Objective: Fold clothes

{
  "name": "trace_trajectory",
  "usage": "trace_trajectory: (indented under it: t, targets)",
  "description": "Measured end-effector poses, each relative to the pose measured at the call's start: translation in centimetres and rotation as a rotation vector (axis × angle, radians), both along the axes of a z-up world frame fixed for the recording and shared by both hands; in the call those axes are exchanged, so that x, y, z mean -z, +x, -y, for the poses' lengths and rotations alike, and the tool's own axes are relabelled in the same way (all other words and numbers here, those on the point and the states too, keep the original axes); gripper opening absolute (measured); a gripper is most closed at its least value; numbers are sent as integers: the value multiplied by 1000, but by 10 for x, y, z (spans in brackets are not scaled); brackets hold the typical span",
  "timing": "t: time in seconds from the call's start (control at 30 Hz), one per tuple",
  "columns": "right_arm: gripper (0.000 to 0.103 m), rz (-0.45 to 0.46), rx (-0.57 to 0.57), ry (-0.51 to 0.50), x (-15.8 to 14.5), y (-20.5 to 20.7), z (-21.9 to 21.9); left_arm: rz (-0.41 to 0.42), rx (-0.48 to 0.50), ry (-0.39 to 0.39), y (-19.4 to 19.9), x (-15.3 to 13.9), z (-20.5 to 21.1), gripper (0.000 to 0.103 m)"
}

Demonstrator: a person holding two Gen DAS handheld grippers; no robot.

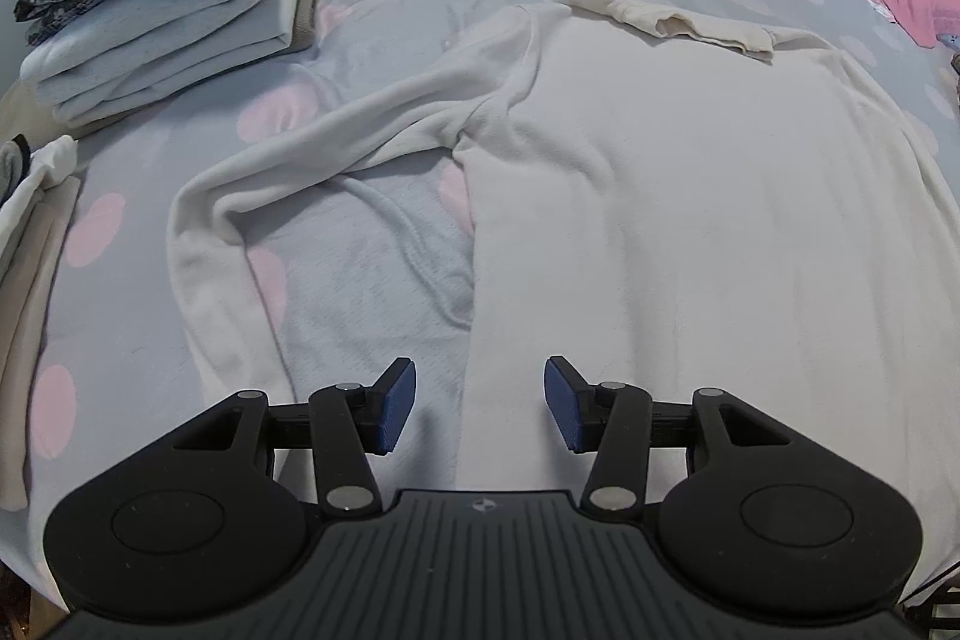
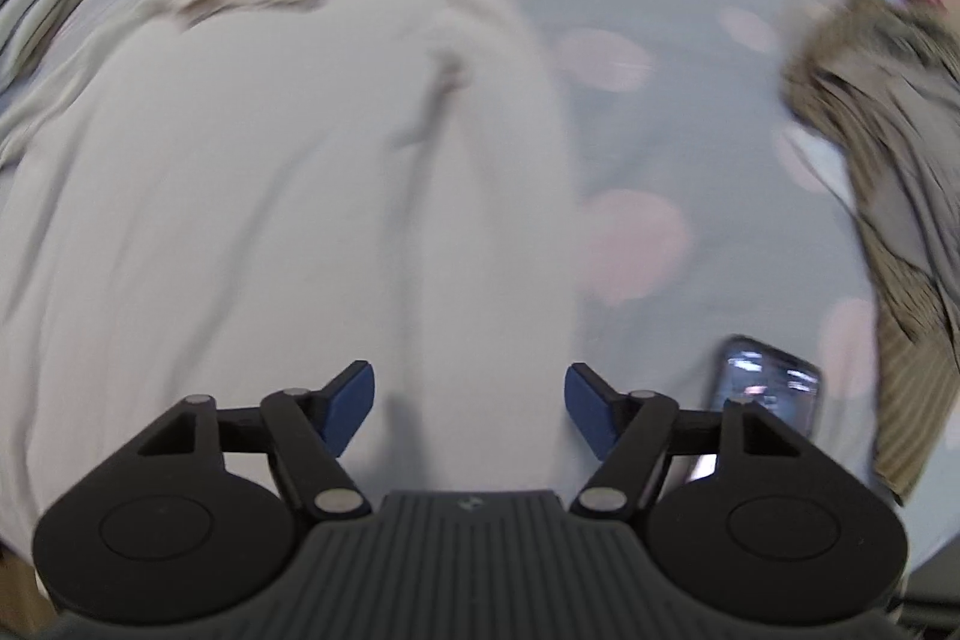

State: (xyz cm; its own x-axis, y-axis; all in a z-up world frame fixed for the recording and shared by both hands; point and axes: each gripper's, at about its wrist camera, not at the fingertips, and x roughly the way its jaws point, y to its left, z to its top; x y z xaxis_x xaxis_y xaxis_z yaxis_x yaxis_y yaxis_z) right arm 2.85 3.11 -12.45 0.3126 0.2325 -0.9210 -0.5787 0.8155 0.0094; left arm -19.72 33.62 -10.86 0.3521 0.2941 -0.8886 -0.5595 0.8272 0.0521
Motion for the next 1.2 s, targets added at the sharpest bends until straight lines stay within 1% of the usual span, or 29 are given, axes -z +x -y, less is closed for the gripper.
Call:
trace_trajectory:
  t: [0.07,0.17,0.27,0.3,0.33,0.37,0.4,0.43,0.57,0.73,0.8,0.9,1.0,1.13,1.2]
  targets:
    - [68,-11,25,5,2,16,6,0,7,-1,4,1,1,46]
    - [64,-62,65,5,14,32,4,-2,13,-6,8,2,3,46]
    - [61,-182,105,34,33,44,9,-3,19,-12,10,3,4,46]
    - [52,-225,116,48,39,46,13,-3,21,-14,11,3,5,46]
    - [43,-236,119,45,41,45,14,-3,23,-16,12,3,5,46]
    - [39,-233,118,35,43,44,14,-4,25,-17,13,4,6,46]
    - [24,-226,107,20,42,43,13,-4,27,-19,14,4,6,46]
    - [3,-222,95,16,37,43,12,-3,24,-24,15,4,5,46]
    - [4,-201,46,10,13,50,9,2,24,-45,18,5,3,46]
    - [4,-125,1,-63,-23,63,2,-13,33,-63,22,11,2,46]
    - [4,-70,-4,-114,-34,70,0,-22,24,-71,23,14,1,46]
    - [4,-32,16,-148,-43,93,-1,-30,13,-83,24,16,-1,46]
    - [4,35,31,-196,-49,115,-3,-34,14,-89,25,17,-1,46]
    - [4,128,82,-195,-57,145,-6,-46,20,-91,27,20,-1,46]
    - [4,143,89,-173,-57,155,-8,-54,21,-91,29,22,-1,46]
